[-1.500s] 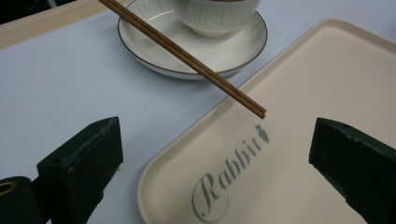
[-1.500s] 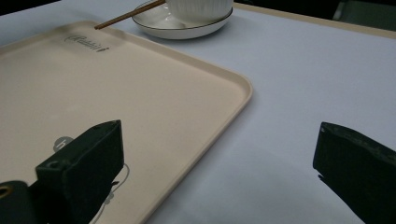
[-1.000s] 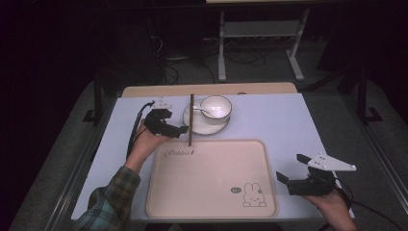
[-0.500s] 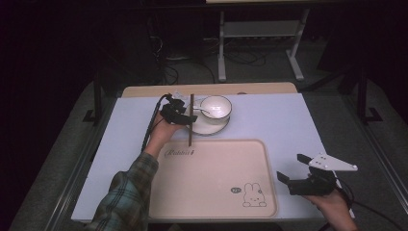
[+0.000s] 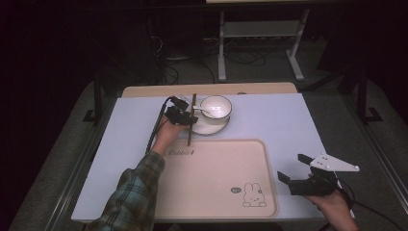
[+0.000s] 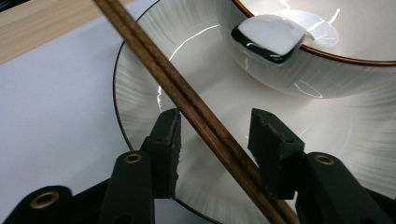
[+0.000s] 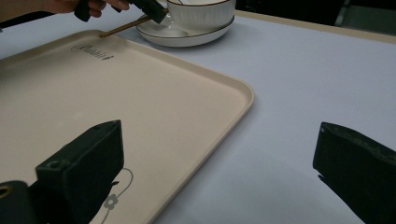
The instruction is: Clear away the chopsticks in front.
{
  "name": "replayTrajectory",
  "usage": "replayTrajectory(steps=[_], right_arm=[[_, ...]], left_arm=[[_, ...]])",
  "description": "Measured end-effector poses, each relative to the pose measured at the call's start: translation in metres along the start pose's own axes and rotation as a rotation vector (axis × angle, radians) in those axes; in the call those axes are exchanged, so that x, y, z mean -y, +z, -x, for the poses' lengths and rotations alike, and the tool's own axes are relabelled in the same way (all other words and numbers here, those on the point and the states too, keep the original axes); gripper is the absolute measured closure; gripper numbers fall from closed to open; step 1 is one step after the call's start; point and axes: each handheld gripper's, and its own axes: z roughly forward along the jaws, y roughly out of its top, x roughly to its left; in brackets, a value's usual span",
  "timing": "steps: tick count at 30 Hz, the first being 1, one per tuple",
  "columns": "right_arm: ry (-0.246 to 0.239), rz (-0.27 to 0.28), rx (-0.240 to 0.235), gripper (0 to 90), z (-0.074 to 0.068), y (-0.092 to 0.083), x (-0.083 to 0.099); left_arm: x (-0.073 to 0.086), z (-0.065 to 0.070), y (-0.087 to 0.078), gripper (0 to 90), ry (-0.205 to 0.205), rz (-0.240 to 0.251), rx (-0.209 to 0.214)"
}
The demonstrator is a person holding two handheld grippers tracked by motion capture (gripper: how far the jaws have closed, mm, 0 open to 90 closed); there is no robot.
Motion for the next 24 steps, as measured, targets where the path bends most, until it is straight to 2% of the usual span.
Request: replayTrajectory(steps=[5, 15, 24], right_arm=[[0.001, 0.001, -0.002, 1.2, 0.0, 0.0, 0.0], [0.006, 0.007, -0.003, 1.2, 0.001, -0.002, 0.0], [0.006, 0.006, -0.003, 1.2, 0.001, -0.003, 0.001]], left_arm=[[-0.003, -0.001, 0.002, 60.8, 0.001, 0.0, 0.003], [-0.014, 0.001, 0.006, 68.6, 0.038, -0.001, -0.004], [-0.018, -0.001, 0.009, 75.4, 0.037, -0.002, -0.019]])
